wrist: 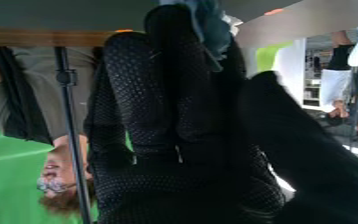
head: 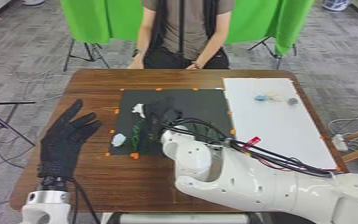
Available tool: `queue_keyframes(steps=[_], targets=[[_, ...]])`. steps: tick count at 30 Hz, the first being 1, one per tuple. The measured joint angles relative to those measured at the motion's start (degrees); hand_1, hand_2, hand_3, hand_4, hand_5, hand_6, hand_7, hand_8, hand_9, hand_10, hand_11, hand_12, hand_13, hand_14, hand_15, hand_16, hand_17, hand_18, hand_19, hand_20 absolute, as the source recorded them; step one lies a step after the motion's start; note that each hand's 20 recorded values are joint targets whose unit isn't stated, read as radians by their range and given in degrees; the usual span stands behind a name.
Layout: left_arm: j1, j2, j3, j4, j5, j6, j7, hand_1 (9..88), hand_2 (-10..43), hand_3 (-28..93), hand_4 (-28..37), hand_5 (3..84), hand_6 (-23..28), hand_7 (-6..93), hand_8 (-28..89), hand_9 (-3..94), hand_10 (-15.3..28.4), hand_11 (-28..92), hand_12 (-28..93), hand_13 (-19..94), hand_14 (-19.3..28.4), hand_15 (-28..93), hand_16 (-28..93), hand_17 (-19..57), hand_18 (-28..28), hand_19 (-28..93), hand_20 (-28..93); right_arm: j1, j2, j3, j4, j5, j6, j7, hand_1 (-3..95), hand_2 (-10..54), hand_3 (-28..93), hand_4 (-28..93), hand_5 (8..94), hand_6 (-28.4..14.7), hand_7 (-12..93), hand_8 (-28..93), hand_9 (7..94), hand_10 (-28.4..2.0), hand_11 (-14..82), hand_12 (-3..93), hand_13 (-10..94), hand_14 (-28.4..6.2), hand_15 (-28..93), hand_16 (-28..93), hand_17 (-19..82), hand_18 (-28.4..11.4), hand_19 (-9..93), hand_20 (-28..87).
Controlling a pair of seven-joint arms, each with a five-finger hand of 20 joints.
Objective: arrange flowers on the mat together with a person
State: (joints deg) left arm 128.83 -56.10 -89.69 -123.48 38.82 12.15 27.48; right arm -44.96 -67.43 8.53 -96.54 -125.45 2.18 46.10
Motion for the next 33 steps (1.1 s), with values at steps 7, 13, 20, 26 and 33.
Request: queue_keyframes(steps=[7,13,20,26,33], targets=[[-0.1,0.07,0.11,0.02,0.00,0.00,0.03,23.0,7.8,76,-24.9,34.8,7.5,11.6,-9,38.3,19.1,26,11,30,25.2,53,-9,-2.7,26.9,71,-6,0.5,-0.1,-1.3,0.8,-1.1,1.7,0.2,54.6,-5.0,65,-28,78.4,2.6,14,-4,88.9,-9.2,29.8,20.3,75,-7.0,60,20,22,-22.2,65,24],[-0.1,0.04,0.12,0.02,0.00,-0.01,-0.02,23.2,7.8,76,-24.7,34.8,7.5,11.5,-9,38.3,19.2,26,11,30,25.2,53,-9,-2.7,26.9,71,-6,1.0,-0.2,-2.8,1.6,-3.3,5.0,1.3,48.3,-7.1,65,-28,72.7,1.4,15,-5,86.8,-9.8,31.4,20.6,73,-8.4,62,21,22,-23.9,68,23],[0.3,-0.05,-0.03,-0.13,0.02,0.03,-0.02,23.0,7.9,76,-25.0,34.8,7.5,11.6,-9,38.3,19.2,26,11,30,25.2,53,-9,-2.8,26.9,71,-5,0.0,0.3,-0.8,-0.2,-5.3,6.1,2.1,36.9,-4.0,69,-28,70.2,0.7,15,-13,84.7,-11.6,31.6,20.0,72,-10.2,63,20,21,-24.9,69,22],[1.8,-0.51,-1.13,-0.67,0.01,0.13,0.05,22.5,7.9,75,-26.1,34.9,7.4,11.4,-9,38.3,19.1,26,11,30,25.2,53,-9,-2.8,27.0,71,-5,-8.4,4.1,13.3,-13.3,-0.3,8.7,-2.1,27.1,5.8,68,-26,62.6,-1.1,14,-13,72.9,-16.2,25.8,17.8,59,-15.5,58,15,11,-24.9,59,19],[3.5,-0.14,-1.63,-0.82,-0.64,0.71,1.13,21.8,7.9,75,-27.5,36.2,6.0,10.5,-9,38.4,18.6,24,11,30,24.9,52,-9,-3.0,27.1,70,-6,-23.6,6.5,35.7,-27.4,23.6,-1.3,-16.8,19.9,11.7,68,-25,54.8,-2.8,13,-13,61.4,-20.0,18.8,15.3,49,-20.7,50,11,7,-24.4,55,17]])
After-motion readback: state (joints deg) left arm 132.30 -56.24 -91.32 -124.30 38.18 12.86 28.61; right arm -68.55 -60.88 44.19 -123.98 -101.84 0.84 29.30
